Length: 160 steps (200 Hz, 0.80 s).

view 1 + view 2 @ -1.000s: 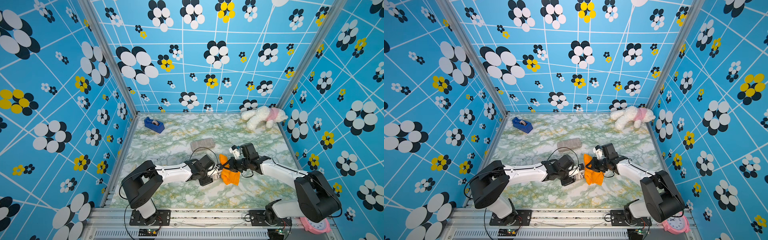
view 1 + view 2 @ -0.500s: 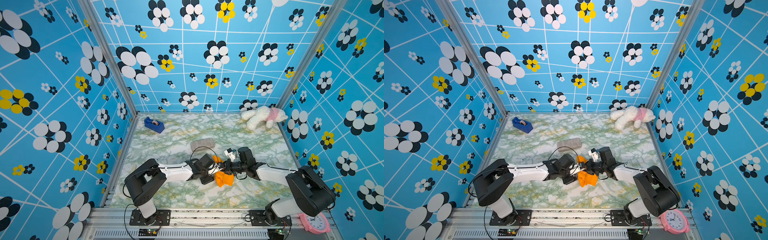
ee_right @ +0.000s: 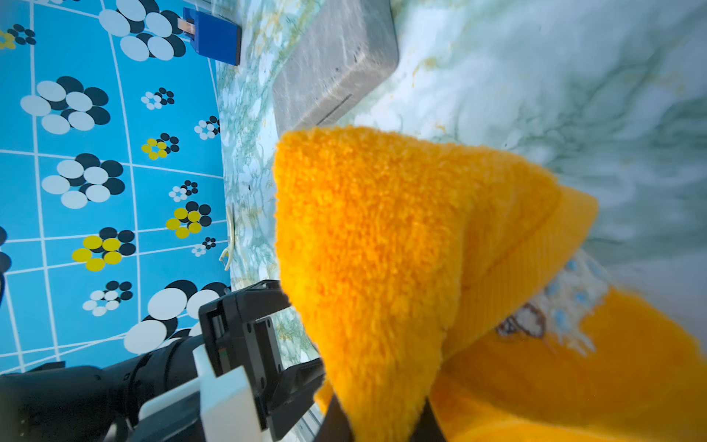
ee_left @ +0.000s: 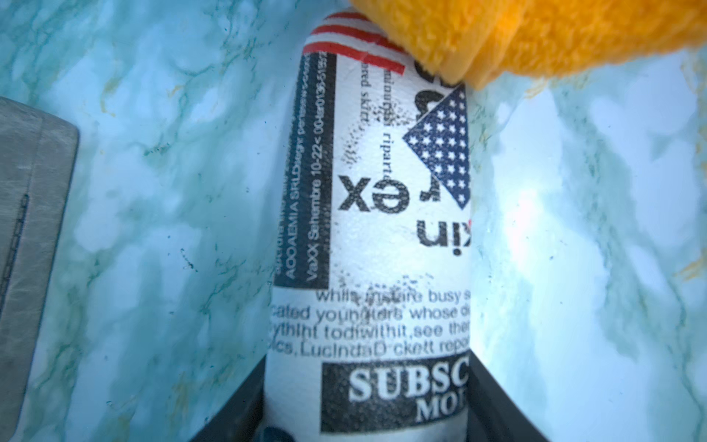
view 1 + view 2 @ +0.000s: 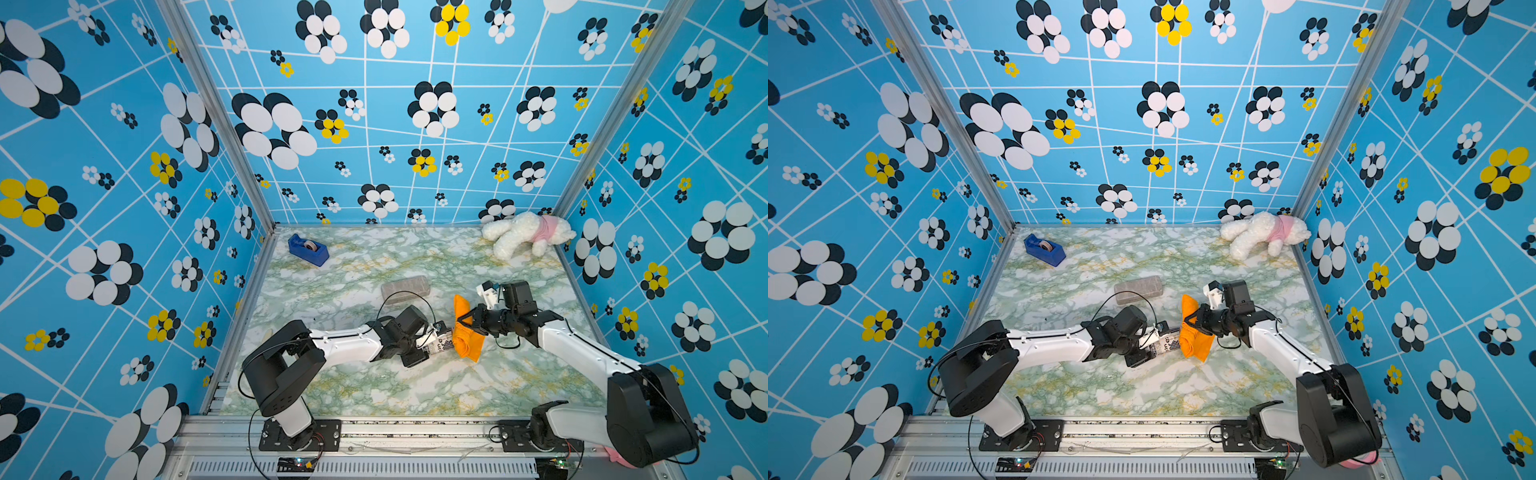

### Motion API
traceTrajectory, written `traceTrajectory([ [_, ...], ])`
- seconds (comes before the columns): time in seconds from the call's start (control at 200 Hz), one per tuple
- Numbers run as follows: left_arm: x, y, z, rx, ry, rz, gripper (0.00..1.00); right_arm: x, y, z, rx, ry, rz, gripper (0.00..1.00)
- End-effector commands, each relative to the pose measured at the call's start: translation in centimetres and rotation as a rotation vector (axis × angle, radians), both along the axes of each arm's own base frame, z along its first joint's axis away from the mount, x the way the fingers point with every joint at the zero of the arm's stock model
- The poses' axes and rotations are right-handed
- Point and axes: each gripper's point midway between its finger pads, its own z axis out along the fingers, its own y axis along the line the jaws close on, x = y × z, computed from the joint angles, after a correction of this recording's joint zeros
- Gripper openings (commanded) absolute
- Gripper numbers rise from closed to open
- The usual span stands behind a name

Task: Wipe the eyeglass case
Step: Wipe the dirt from the eyeglass case.

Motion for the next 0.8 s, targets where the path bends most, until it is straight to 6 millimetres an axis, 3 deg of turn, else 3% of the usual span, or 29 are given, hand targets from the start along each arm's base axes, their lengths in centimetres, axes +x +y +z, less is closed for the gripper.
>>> traceTrajectory([
  [0.0, -1.1, 0.1, 1.9, -0.053, 0.087, 0.010, 0.15, -1.3, -1.7, 2.3, -0.113, -0.062, 0.020, 0.00],
  [0.1, -1.9, -0.2, 3.6, -0.101, 0.187, 0.018, 0.15, -1.9, -1.3, 5.6, -0.055, -0.173, 0.013, 0.00],
  [0.195, -2.5, -0.5, 5.4, -0.139, 0.257, 0.011, 0.15, -3.5, -0.8, 6.9, -0.069, -0.227, 0.044, 0.00],
  [0.32, -2.3, -1.0, 7.8, -0.226, 0.355, 0.024, 0.15, -6.1, 1.1, 7.4, -0.092, -0.285, 0.126, 0.00],
  [0.46, -1.0, -1.7, 10.2, -0.324, 0.451, 0.050, 0.15, -7.7, 2.6, 7.0, -0.099, -0.345, 0.159, 0.00],
  [0.605, -1.0, -3.1, 12.1, -0.380, 0.499, 0.016, 0.15, -7.5, 4.5, 7.6, -0.052, -0.426, 0.175, 0.00],
  [0.795, -2.4, -3.0, 13.4, -0.392, 0.522, -0.031, 0.16, -5.7, 4.3, 7.2, -0.163, -0.483, 0.210, 0.00],
])
